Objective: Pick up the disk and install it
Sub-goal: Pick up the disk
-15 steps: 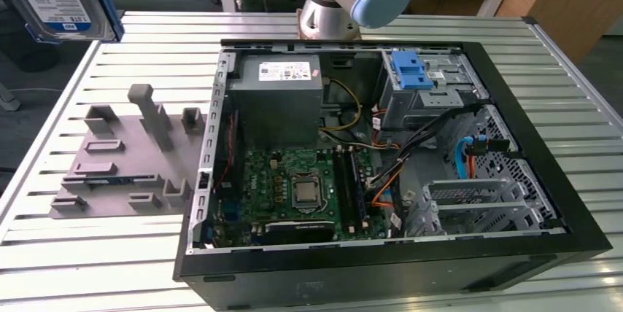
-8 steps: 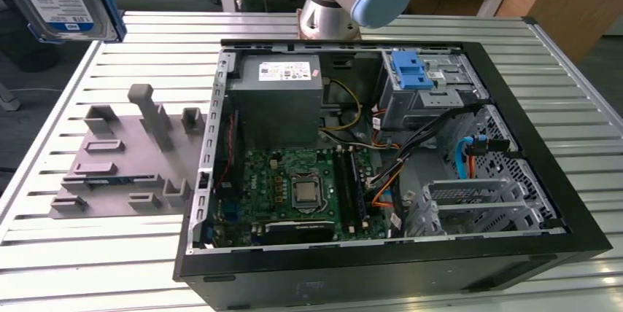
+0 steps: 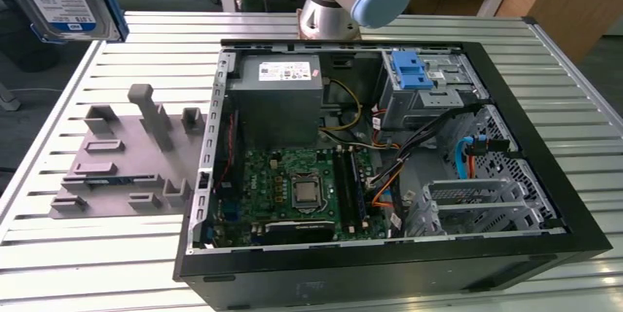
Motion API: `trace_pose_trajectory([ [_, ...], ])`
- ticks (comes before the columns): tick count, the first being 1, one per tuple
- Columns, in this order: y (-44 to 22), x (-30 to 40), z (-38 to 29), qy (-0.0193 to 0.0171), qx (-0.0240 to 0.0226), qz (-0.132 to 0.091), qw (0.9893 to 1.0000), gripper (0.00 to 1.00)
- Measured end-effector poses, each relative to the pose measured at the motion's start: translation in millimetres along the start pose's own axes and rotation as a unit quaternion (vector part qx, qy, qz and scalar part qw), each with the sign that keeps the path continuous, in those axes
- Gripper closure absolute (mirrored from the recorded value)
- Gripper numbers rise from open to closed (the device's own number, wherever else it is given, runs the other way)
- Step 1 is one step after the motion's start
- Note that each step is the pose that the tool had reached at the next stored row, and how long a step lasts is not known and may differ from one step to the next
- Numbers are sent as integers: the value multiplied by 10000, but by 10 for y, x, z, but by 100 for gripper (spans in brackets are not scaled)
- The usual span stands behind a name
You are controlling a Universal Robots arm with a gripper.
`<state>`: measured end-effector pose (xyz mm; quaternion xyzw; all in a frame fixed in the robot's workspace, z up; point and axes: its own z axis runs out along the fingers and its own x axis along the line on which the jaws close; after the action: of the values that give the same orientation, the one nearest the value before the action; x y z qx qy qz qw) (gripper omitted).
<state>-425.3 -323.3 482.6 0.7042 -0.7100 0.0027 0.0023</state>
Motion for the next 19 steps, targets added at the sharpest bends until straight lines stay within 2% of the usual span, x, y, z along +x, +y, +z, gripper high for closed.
trace_pose_trajectory([
  [19,-66,-1,1,0,0,0,10000,64],
])
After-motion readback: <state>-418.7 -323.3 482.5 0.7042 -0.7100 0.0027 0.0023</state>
